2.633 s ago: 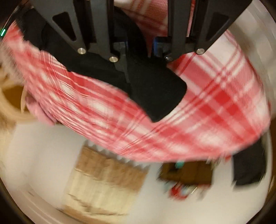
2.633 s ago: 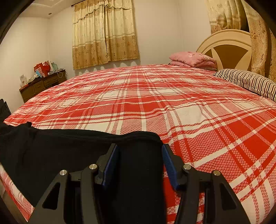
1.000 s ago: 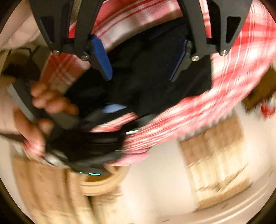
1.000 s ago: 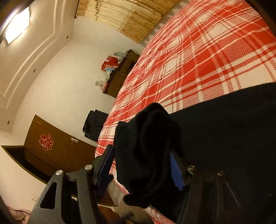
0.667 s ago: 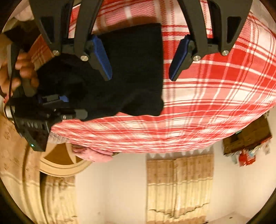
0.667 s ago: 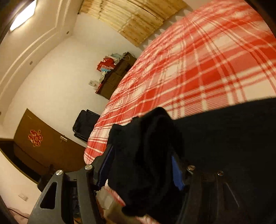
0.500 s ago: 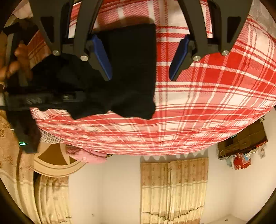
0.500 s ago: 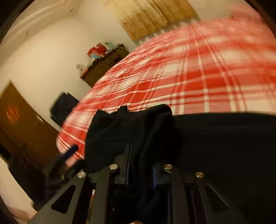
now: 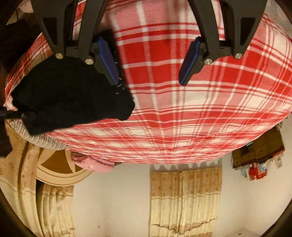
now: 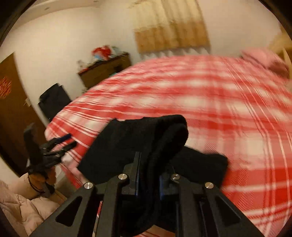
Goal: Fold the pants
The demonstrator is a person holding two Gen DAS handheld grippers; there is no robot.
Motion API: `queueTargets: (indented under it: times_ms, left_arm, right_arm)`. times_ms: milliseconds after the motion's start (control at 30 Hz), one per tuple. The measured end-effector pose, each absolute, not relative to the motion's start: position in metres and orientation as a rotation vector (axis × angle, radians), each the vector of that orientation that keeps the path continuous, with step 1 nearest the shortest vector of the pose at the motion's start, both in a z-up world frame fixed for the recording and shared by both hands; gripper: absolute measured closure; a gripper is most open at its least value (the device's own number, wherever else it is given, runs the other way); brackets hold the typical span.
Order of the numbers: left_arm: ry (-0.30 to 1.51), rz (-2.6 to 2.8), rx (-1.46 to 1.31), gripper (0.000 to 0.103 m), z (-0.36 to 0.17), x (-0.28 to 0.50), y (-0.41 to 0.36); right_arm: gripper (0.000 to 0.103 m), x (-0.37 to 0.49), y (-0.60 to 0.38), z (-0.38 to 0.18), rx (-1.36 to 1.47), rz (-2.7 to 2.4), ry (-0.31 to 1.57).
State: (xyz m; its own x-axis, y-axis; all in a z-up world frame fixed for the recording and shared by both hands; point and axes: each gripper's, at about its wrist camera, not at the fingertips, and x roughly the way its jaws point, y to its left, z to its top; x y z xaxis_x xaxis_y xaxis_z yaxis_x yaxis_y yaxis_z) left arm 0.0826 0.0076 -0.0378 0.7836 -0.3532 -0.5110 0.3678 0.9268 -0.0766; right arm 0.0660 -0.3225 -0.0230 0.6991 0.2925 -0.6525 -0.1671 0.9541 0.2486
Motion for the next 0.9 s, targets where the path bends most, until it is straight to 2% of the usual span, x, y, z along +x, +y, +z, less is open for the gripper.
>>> queueTargets:
  times_ms: [267,333,433,633,900]
  left_arm:
    - [0.547,-0.454,0.156,0.032,-0.041,0.085,-0.045]
    - [0.588,-0.445,0.179,0.032,-0.051,0.089,-0.054]
    - [0.621,-0.437,0.19,0.032,-0.063,0.089,-0.055]
    - [0.643,-0.43,0.146,0.027,-0.065,0.09,-0.049]
    - [0.639,-0.427,0.166,0.026,-0.065,0.082,-0.05]
  right_arm:
    - [0.086,0.063,-0.347,-0.058,0.214,0.176,0.774]
    - [0.078,0.058,-0.356,-0.055,0.291,0.18,0.769]
    - [0.075,0.037,-0.373,-0.044,0.415,0.11,0.724]
    - [0.075,-0.018,-0.337,-0.02,0.314,0.135,0.621]
    - [0.075,-0.016,-0.306,-0.036,0.211,0.05,0.708]
